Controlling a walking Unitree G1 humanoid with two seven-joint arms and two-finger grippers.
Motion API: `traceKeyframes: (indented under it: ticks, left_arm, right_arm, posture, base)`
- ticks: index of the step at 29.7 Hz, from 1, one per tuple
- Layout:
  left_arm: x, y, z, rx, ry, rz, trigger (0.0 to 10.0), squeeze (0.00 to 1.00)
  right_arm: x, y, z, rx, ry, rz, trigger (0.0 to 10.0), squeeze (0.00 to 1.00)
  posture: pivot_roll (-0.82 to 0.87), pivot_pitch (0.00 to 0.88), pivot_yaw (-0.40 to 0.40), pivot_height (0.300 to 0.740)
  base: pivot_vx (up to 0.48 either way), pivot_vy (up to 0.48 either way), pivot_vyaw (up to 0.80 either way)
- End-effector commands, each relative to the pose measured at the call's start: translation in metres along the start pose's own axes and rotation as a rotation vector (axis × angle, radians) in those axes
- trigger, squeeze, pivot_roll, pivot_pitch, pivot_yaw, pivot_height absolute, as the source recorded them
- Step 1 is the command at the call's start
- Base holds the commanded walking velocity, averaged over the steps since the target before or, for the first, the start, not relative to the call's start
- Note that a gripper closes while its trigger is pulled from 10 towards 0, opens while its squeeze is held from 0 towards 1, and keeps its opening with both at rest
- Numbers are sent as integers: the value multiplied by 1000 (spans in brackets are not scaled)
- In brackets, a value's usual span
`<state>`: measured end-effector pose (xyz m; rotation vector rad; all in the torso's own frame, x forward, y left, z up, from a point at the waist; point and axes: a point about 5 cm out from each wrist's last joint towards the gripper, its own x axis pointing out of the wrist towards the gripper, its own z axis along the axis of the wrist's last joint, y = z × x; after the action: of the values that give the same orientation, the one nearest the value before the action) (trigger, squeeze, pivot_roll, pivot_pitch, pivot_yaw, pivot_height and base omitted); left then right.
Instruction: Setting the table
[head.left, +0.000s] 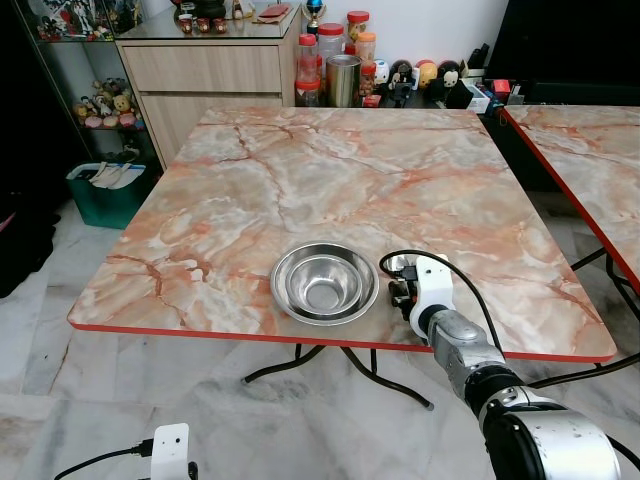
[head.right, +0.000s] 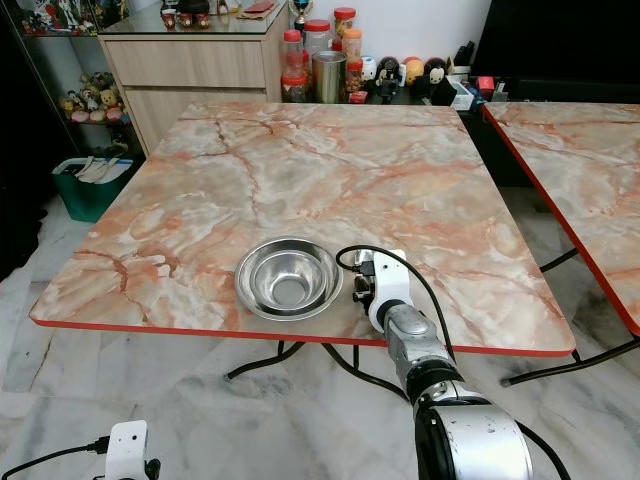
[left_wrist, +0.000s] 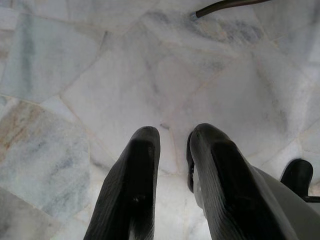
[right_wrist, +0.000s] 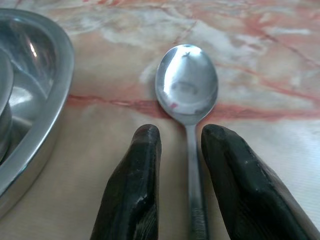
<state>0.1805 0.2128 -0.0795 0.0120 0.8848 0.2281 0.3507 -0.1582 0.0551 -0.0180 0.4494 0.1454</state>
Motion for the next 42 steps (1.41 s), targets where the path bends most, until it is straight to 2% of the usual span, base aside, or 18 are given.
traceKeyframes:
  ticks: [1, 10, 11, 14, 15, 18, 22, 26, 31, 34, 35, 41, 42]
  left_arm:
    - [1, 1, 2, -4, 0, 3, 10000, 0]
    - [0, -2, 0, -16, 14, -20, 10000, 0]
    - [0, -2, -1, -18, 13, -19, 10000, 0]
    - [0, -2, -1, -19, 9, -16, 10000, 0]
    - [0, -2, -1, -19, 9, -16, 10000, 0]
    - [0, -1, 0, -19, -3, -8, 10000, 0]
    - [0, -1, 0, -25, -10, 0, 10000, 0]
    - [-1, -2, -1, -28, -9, 0, 10000, 0]
    - [-1, -3, -3, 13, -2, -6, 10000, 0]
    - [-1, -2, -4, 28, 2, -2, 10000, 0]
    - [-2, -1, -5, 8, 5, 6, 10000, 0]
    - [-2, -1, -7, 19, 8, 7, 10000, 0]
    - [-2, 0, -9, 19, 16, 6, 10000, 0]
  right_arm:
    - [0, -3, 5, -9, -19, -13, 10000, 0]
    - [-1, -7, 7, 8, -56, -46, 10000, 0]
    - [-2, -13, 16, 14, -122, -82, 10000, 0]
    - [-4, -17, 30, 62, -226, -95, 10000, 0]
    - [-4, -17, 30, 62, -226, -95, 10000, 0]
    - [-9, -25, 48, 85, -365, -136, 10000, 0]
    - [-14, -25, 61, 66, -481, -143, 10000, 0]
    - [-17, -19, 64, 35, -536, -119, 10000, 0]
    - [-18, -14, 72, -4, -575, -101, 10000, 0]
    - [-20, -18, 84, 11, -616, -110, 10000, 0]
    - [-21, -18, 89, 8, -632, -105, 10000, 0]
    - [-21, -16, 95, -9, -650, -94, 10000, 0]
    - [-19, -11, 95, -19, -641, -72, 10000, 0]
  posture:
    - [88, 0, -8, 740]
    - [89, 0, -9, 740]
    - [87, 0, -9, 740]
    - [87, 0, -9, 740]
    - [87, 0, -9, 740]
    - [77, 0, -4, 740]
    - [66, 0, -2, 740]
    - [69, 0, -4, 740]
    - [62, 0, 0, 740]
    - [58, 0, 0, 740]
    - [58, 0, -2, 740]
    - [56, 0, -3, 740]
    - [47, 0, -2, 740]
  base:
    - [0, 0, 0]
    - [0, 0, 0]
    - [0, 0, 0]
    - [0, 0, 0]
    - [0, 0, 0]
    - [0, 0, 0]
    - [0, 0, 0]
    - [0, 0, 0]
    - [0, 0, 0]
    - [0, -420, 0]
    - [0, -480, 0]
    - [0, -480, 0]
    - [0, -480, 0]
